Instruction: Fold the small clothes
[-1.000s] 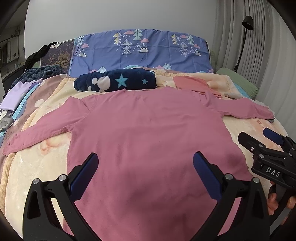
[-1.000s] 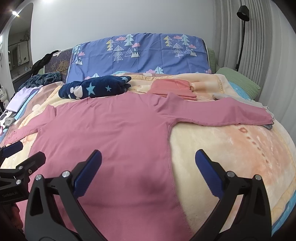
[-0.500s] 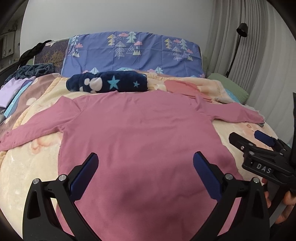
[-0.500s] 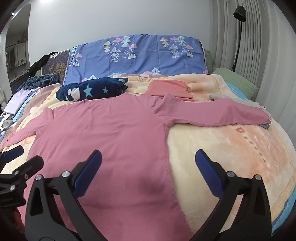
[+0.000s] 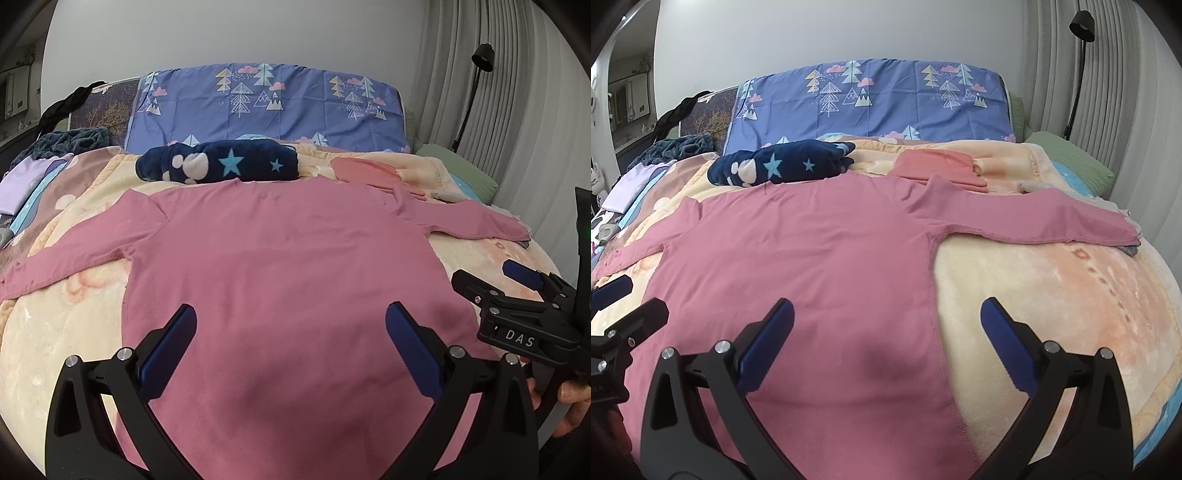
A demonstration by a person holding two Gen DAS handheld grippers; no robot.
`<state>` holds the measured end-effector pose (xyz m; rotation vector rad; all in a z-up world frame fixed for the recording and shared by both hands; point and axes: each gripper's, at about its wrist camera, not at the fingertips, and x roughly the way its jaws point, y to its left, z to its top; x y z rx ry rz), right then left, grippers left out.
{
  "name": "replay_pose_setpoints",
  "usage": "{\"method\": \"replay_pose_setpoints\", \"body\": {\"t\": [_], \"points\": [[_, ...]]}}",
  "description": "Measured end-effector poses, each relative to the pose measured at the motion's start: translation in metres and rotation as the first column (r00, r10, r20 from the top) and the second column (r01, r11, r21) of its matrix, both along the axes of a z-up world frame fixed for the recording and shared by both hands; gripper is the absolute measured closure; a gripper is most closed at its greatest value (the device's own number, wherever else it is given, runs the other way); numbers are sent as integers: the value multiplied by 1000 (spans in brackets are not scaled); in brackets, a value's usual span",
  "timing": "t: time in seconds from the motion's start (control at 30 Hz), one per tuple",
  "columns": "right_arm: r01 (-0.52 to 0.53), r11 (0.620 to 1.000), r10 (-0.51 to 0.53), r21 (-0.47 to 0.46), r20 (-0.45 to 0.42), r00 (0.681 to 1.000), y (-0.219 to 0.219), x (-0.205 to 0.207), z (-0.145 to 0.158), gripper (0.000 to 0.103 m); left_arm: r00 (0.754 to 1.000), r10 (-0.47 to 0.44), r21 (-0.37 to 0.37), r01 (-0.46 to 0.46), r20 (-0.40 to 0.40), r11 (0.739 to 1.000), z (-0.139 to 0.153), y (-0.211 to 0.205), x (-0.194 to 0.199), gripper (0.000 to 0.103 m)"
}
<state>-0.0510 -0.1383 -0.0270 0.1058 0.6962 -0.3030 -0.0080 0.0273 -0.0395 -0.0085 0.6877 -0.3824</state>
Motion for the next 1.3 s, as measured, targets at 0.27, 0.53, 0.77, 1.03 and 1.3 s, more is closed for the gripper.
{"method": "replay_pose_setpoints", "body": {"t": [0.27, 0.53, 0.77, 1.03, 1.3], "points": [[-31, 999, 31, 15, 14, 999, 8, 1, 2, 2, 1000, -10, -1, 10, 6, 1000, -1, 6, -2, 2], [-54, 999, 54, 5, 37, 998, 17, -1, 2, 2, 1000, -9, -1, 9, -2, 1000, -4, 10, -1, 8], [-47, 999, 46, 9, 47, 998, 15, -2, 4, 2, 1000, -21, 0, 21, -19, 1000, -8, 11, 0, 21], [-46, 999, 45, 14, 52, 998, 15, -4, 5, 2, 999, -18, -1, 18, -29, 1000, -10, 12, 1, 23], [-38, 999, 37, 18, 39, 999, 14, -2, 3, 2, 999, 0, 0, 0, -48, 1000, -13, 14, 4, 23]]}}
